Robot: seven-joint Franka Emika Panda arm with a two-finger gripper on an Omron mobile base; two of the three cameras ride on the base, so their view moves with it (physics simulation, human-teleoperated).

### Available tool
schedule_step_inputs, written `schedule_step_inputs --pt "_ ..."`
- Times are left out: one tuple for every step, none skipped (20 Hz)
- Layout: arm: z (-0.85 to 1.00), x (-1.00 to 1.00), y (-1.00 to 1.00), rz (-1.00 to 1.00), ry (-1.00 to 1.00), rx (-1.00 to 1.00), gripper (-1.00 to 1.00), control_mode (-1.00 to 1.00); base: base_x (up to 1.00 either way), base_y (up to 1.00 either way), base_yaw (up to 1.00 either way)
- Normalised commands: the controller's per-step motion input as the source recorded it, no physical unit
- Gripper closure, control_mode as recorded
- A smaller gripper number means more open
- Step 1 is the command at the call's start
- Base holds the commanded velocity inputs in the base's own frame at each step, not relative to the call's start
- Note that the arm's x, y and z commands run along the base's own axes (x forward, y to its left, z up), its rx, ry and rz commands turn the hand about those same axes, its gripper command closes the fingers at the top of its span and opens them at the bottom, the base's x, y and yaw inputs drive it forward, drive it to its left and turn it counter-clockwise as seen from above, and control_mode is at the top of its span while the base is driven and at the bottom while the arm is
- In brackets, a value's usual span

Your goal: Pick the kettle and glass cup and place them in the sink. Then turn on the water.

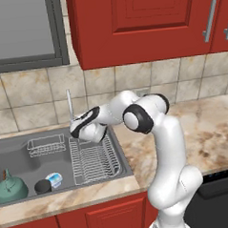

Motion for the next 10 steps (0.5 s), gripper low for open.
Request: schedule_step_inputs --pt "-0.06 0.03 0.0 0.0 -0.03 0.0 -1.0 -1.0 0.0 0.0 0.0" --pt "-0.07 0.01 0.0 0.0 -0.04 0.0 -1.0 -1.0 0.0 0.0 0.0" --pt "-0.07 0.0 0.0 0.0 -0.05 0.01 -1.0 -1.0 0.0 0.0 0.0" --pt "-0.1 0.0 0.0 0.0 -0.04 0.01 -1.0 -1.0 0.0 0.0 0.0" --pt "-0.13 0.0 0.0 0.0 -0.05 0.0 -1.0 -1.0 0.0 0.0 0.0" --pt "-0.12 0.0 0.0 0.0 -0.05 0.0 -1.0 -1.0 0.0 0.0 0.0" --pt "-0.12 0.0 0.0 0.0 -0.06 0.01 -1.0 -1.0 0.0 0.0 0.0" --pt "-0.13 0.0 -0.01 0.0 -0.07 0.01 -1.0 -1.0 0.0 0.0 0.0" --pt "-0.13 0.0 -0.01 0.0 -0.06 0.01 -1.0 -1.0 0.0 0.0 0.0" --pt "-0.13 0.0 0.0 0.0 -0.06 0.01 -1.0 -1.0 0.0 0.0 0.0"
